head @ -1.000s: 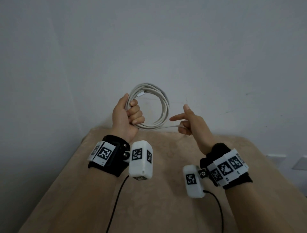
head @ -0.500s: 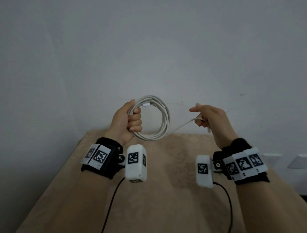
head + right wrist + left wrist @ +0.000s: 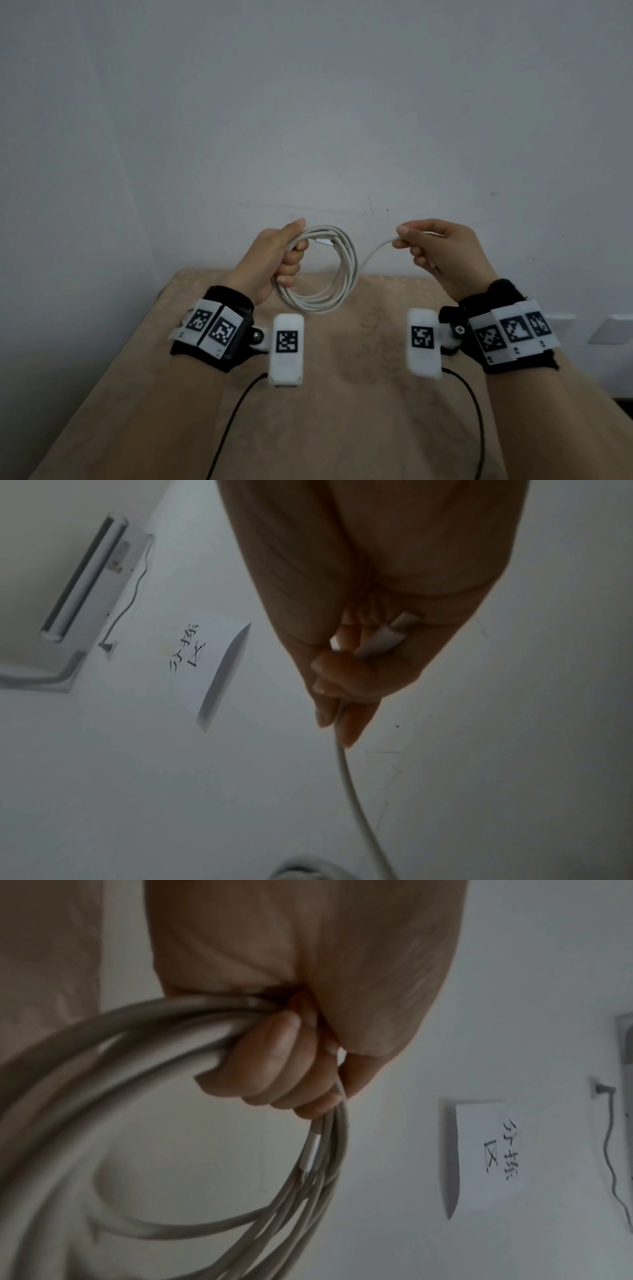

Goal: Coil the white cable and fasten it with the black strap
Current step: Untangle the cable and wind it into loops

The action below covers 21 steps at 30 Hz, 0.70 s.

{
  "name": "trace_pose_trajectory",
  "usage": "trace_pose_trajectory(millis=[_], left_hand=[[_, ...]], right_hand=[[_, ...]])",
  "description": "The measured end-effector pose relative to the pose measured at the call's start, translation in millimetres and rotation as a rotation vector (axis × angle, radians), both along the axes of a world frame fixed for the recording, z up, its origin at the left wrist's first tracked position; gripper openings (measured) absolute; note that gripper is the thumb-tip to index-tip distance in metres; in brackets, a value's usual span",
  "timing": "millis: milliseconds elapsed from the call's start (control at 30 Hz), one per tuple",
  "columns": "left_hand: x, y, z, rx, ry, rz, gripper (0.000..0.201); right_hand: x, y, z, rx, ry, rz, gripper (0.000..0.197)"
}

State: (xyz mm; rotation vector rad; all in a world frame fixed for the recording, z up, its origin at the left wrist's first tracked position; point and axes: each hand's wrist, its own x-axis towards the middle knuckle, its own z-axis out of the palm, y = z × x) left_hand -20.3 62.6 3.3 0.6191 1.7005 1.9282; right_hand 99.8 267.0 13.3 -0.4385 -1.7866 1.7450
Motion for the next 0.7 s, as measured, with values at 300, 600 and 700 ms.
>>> trace_pose_trajectory(millis=[300, 600, 700], left_hand=[[13.8, 17.1, -6.9, -0.127, 0.144, 0.001, 0.042], [15.6, 24.5, -7.5, -0.054, 0.076, 0.048, 0.042], [16.2, 26.1, -7.0, 0.025, -0.018, 0.022, 0.045]], right_hand=[[-5.6, -27.1, 10.5, -0.065, 0.251, 0.008, 0.006], [-10.3, -58.0, 14.8, 0.077, 0.237, 0.115, 0.015], [-14.0, -71.2, 9.4, 0.195, 0.205, 0.197, 0.016]])
